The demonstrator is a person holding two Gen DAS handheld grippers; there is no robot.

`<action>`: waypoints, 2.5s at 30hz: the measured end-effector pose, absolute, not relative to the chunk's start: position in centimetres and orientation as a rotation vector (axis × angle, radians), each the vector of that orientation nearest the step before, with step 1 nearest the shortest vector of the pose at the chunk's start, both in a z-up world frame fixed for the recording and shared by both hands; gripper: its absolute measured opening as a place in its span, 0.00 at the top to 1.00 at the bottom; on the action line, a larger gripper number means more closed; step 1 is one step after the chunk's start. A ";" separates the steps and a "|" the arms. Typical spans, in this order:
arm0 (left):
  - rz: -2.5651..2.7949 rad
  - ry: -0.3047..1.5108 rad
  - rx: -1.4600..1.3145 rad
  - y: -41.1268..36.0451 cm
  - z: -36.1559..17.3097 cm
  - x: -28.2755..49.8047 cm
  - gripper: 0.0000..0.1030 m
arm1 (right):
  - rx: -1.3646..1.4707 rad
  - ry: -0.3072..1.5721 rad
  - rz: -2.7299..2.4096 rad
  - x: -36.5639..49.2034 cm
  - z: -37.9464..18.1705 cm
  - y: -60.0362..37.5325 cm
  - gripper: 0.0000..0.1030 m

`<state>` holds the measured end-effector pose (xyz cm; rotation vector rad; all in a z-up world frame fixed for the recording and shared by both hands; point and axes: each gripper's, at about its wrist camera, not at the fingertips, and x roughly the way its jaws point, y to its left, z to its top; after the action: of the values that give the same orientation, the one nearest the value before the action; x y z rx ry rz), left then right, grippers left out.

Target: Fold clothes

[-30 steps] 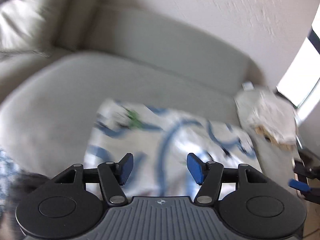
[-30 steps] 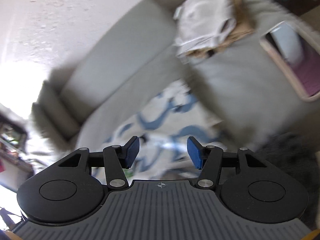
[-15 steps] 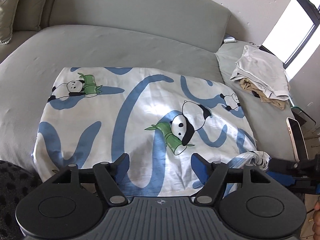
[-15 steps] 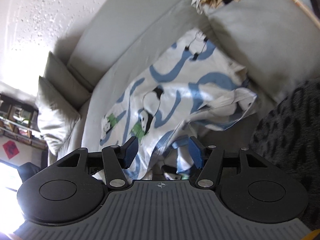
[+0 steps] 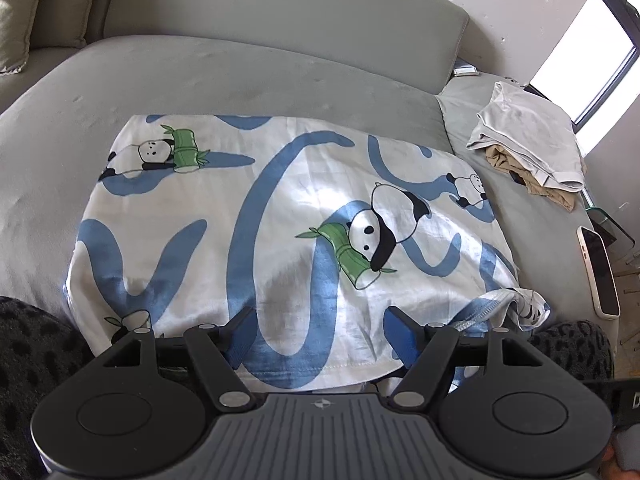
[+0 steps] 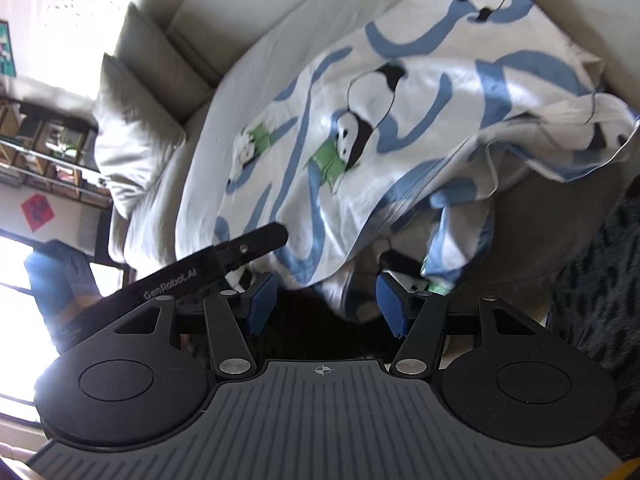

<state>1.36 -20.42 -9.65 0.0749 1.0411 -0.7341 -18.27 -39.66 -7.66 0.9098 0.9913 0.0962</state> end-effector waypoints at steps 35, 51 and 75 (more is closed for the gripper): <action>-0.736 1.104 0.392 -24.4 -14.5 0.8 0.32 | 0.759 0.931 -0.049 -17.8 -5.1 -41.1 0.40; -0.562 0.988 0.199 -16.9 -9.5 2.9 0.31 | 0.292 0.950 -0.141 -12.6 -6.3 -38.6 0.35; -0.520 1.088 0.283 -18.1 -13.1 5.2 0.29 | 0.262 1.075 -0.203 -12.1 -8.2 -42.0 0.33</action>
<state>5.24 -18.07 -13.13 0.2831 1.0882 -0.5195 -12.08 -41.96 -8.23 0.2616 1.0752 -0.2033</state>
